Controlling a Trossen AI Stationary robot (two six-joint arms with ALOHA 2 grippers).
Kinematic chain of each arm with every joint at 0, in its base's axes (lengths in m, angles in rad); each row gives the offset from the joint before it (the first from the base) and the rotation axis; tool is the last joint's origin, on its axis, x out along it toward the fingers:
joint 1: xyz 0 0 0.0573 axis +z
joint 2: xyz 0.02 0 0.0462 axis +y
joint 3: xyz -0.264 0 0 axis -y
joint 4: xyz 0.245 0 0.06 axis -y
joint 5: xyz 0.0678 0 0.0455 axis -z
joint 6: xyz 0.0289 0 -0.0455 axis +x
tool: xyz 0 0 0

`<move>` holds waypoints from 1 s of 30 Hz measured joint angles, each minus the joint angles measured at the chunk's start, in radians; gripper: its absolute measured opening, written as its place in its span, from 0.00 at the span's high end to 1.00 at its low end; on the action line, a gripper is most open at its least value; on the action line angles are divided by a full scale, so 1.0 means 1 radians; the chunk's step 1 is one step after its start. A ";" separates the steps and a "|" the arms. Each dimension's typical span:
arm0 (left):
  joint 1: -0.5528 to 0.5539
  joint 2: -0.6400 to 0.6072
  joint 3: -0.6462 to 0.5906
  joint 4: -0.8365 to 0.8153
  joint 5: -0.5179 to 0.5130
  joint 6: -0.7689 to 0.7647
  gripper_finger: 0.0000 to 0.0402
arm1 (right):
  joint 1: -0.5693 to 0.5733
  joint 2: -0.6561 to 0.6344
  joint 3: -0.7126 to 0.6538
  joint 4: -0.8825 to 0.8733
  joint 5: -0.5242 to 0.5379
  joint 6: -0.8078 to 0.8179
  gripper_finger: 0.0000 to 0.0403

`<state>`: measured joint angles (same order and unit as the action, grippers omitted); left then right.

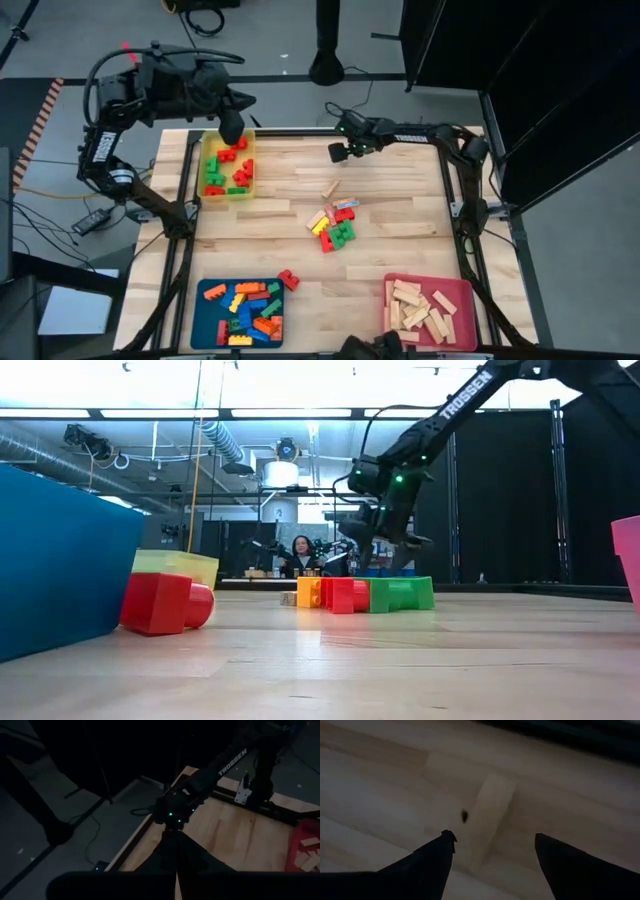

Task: Sort blocks by size
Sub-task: Put the wooden block into the red bin

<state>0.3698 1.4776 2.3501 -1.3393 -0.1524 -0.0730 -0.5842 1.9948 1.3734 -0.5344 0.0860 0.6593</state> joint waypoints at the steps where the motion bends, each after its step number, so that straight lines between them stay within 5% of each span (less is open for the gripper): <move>1: 0.000 0.001 0.000 0.001 0.000 0.010 1.00 | -0.003 0.013 0.018 0.001 -0.001 -0.002 0.28; 16: 0.000 0.002 0.000 0.001 0.000 0.101 0.99 | 0.002 0.350 0.549 -0.560 -0.014 -0.038 0.44; 25: 0.000 0.002 0.000 0.001 0.000 0.145 0.99 | -0.009 0.398 0.657 -0.685 -0.126 -0.085 0.96; 30: 0.000 0.002 0.000 0.001 0.000 0.148 0.99 | 0.008 0.353 0.654 -0.706 -0.121 -0.113 0.98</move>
<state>0.3698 1.4796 2.3501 -1.3380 -0.1528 0.0750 -0.5760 2.3477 2.0279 -1.2409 -0.0348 0.5461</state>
